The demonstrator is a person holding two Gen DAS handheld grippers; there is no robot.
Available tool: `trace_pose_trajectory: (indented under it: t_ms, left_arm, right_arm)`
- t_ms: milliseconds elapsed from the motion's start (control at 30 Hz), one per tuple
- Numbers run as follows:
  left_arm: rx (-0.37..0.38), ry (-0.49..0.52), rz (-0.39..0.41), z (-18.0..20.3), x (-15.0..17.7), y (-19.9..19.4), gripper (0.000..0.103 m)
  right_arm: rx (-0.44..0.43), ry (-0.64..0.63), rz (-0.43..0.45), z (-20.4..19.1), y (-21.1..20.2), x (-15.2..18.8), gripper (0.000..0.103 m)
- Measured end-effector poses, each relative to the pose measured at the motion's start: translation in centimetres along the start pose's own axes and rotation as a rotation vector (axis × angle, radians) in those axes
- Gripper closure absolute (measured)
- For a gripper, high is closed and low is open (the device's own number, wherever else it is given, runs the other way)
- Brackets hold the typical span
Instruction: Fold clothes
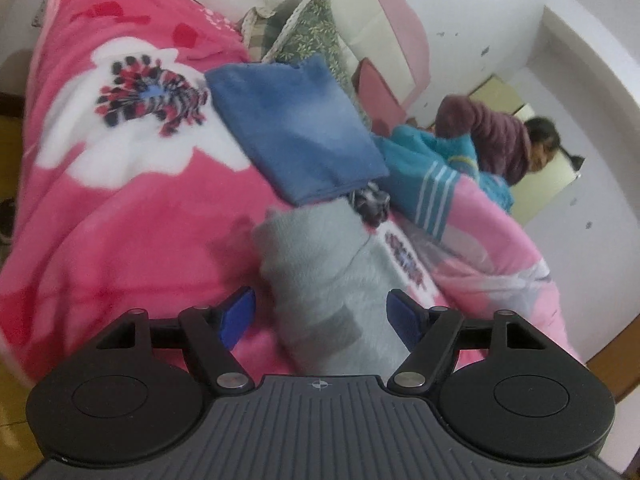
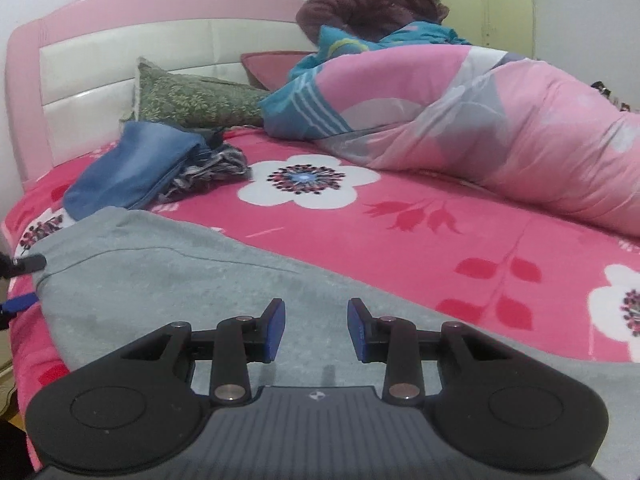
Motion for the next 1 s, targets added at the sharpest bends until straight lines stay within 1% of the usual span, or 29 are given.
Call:
trace_pose_trajectory:
  t_ms: [67,133,167,200,233,267,300,333,367,500,567,633,667,733,800,867,933,967,1000]
  left_arm:
    - [-0.009,-0.026,-0.007,-0.4,-0.4,0.8,0.032]
    - [-0.007,-0.040,-0.012,-1.0,-0.7,1.5,0.038]
    - [-0.018,-0.027,-0.010,-1.0,-0.8,1.8,0.049]
    - [-0.029,-0.014,-0.008,-1.1,-0.8,2.1,0.058]
    - [-0.039,-0.009,-0.005,-1.0,-0.8,2.2,0.060]
    - [-0.039,-0.003,0.008,-0.8,-0.9,2.1,0.065]
    - [-0.039,0.002,0.021,-0.5,-1.0,2.0,0.070]
    - [-0.043,0.023,0.032,0.0,-1.1,1.9,0.071]
    - [-0.048,0.044,0.041,0.7,-1.3,1.8,0.073]
    - [-0.030,0.131,0.083,5.2,-2.3,1.7,0.076]
    - [0.005,0.193,0.097,8.7,-2.5,1.9,0.076]
    - [0.065,0.268,0.099,12.7,-1.8,2.1,0.076]
    - [0.109,0.303,0.098,15.3,-1.2,2.2,0.076]
    - [0.190,0.376,0.082,20.0,0.7,2.5,0.076]
    - [0.277,0.459,0.043,25.0,3.8,2.9,0.076]
    - [0.354,0.544,-0.020,29.4,8.0,3.4,0.076]
    - [0.404,0.619,-0.089,32.6,12.8,3.6,0.075]
    - [0.418,0.662,-0.154,33.5,15.9,4.1,0.073]
    - [0.432,0.705,-0.222,34.2,19.2,4.5,0.066]
  right_arm:
    - [0.015,0.007,-0.007,0.4,0.2,0.5,0.067]
    - [0.027,0.013,-0.018,0.9,0.5,0.9,0.067]
    - [0.022,0.016,-0.031,1.1,0.8,1.3,0.067]
    - [0.029,0.014,-0.049,1.3,1.2,1.8,0.067]
    - [0.051,-0.001,-0.102,1.4,2.2,2.9,0.068]
    - [0.074,-0.017,-0.156,1.7,3.2,4.0,0.069]
    - [0.083,-0.006,-0.173,1.8,4.0,5.0,0.070]
    - [0.093,0.004,-0.191,2.0,4.7,6.0,0.069]
    - [0.090,0.006,-0.166,2.1,4.7,6.1,0.070]
    - [0.072,0.091,-0.172,2.9,4.2,5.9,0.070]
    - [0.043,0.157,-0.169,3.7,3.7,5.9,0.070]
    - [0.016,0.241,-0.160,5.0,2.7,5.8,0.070]
    - [0.006,0.285,-0.152,5.8,2.1,5.8,0.070]
    - [0.020,0.353,-0.115,8.2,0.4,6.0,0.070]
    - [0.034,0.418,-0.075,10.9,-1.6,6.2,0.070]
    - [0.057,0.489,-0.022,14.3,-4.1,6.8,0.070]
    - [0.105,0.549,-0.009,17.7,-6.1,8.6,0.070]
    - [0.130,0.579,-0.003,19.5,-7.1,9.5,0.070]
    - [0.154,0.609,0.004,21.2,-8.1,10.4,0.070]
Point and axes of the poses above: each gripper's, at about its wrist camera, not at the fingertips, and y roughly the way its jaws point, z to its right, x to its underside, the point moved 8 cm from there along y, roughly the way its jaws point, and after that the axes turned 8 degrees about x, right-handed, at the moved point
